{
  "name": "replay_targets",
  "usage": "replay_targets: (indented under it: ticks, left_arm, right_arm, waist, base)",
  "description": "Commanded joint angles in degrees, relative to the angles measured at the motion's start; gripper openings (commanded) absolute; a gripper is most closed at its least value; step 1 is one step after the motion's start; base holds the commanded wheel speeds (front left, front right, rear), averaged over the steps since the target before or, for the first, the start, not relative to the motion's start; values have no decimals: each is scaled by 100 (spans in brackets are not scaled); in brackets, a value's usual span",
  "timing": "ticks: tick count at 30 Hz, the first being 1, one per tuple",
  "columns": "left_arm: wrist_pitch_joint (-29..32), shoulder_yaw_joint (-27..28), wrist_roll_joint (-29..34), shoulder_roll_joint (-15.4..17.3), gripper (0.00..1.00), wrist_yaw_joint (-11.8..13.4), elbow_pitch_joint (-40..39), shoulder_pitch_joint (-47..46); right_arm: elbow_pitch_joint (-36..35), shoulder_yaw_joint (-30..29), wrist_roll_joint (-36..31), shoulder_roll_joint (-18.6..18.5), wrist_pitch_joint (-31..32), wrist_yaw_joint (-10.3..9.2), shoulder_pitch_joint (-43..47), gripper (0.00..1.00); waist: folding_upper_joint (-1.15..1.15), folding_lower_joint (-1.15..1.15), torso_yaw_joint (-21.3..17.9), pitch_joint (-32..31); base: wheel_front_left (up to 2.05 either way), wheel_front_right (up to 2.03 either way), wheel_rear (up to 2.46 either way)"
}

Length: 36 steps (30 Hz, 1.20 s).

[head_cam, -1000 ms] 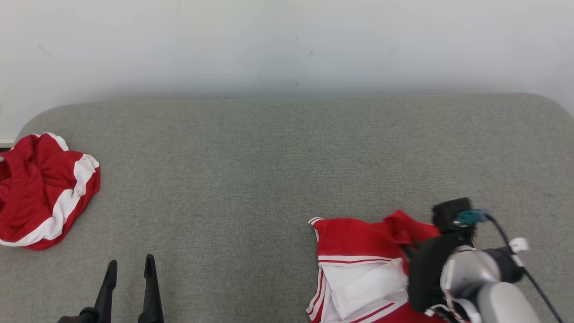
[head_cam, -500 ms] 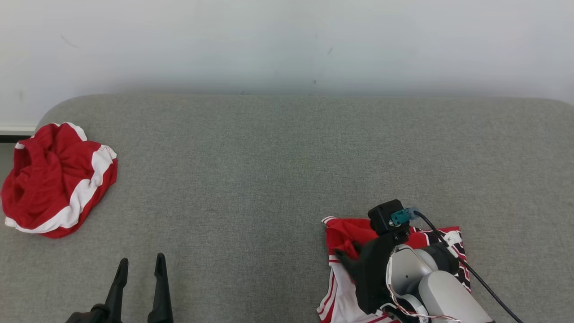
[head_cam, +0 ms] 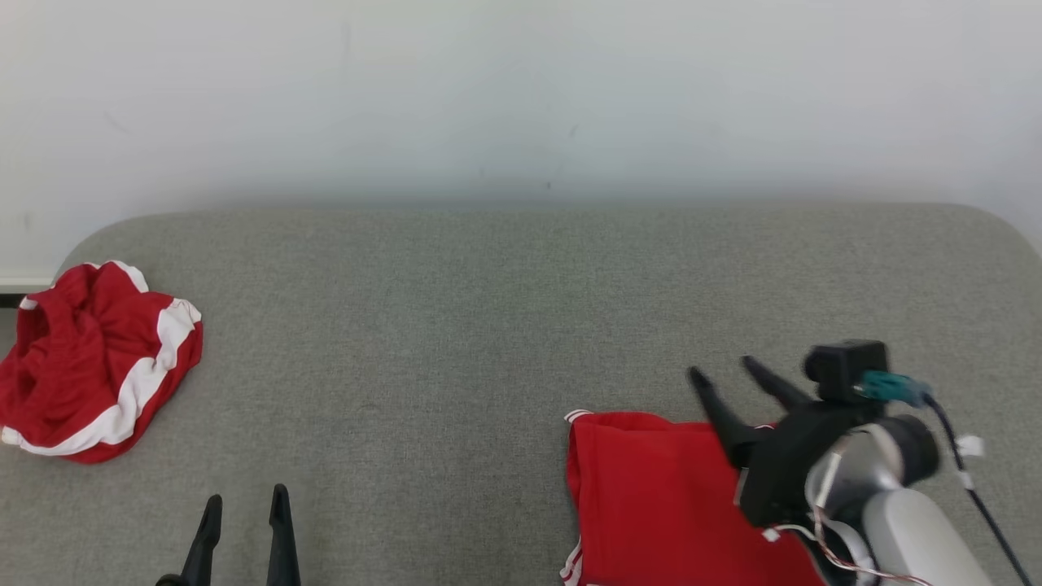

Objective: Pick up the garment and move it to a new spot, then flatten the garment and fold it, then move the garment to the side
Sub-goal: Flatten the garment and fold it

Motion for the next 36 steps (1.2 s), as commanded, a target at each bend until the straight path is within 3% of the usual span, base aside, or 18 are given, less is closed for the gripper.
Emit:
replay_targets:
  ticks: [1, 9, 17, 27, 36]
  left_arm:
    - [-12, 13, -6, 3, 100, -28, 6, 66]
    - [-12, -56, 0, 3, 100, -11, 51, 172]
    - [-12, -43, -18, 2, 100, 15, 113, 325]
    - [-12, 193, 78, 3, 100, -117, 200, 544]
    - [-12, 280, 115, 3, 100, -178, 512, 87]
  right_arm:
    - [-50, -60, -108, -75, -148, -15, 94, 100]
    - [-81, -873, -842, -386, -1787, -15, 901, 100]
    - [360, -891, -1004, -418, -3121, -15, 1425, 100]
    - [911, -275, -727, -448, -3584, -15, 1387, 100]
    - [1115, -84, -665, -383, -3703, -15, 1215, 100]
  waist:
    - [0, 1, -63, -82]
    - [0, 1, -147, -265]
    - [0, 1, -259, -471]
    - [0, 1, -438, -660]
    - [0, 1, -505, -640]
  base:
    - [0, 0, 0]
    - [0, 0, 0]
    - [0, 0, 0]
    - [0, 0, 0]
    - [0, 0, 0]
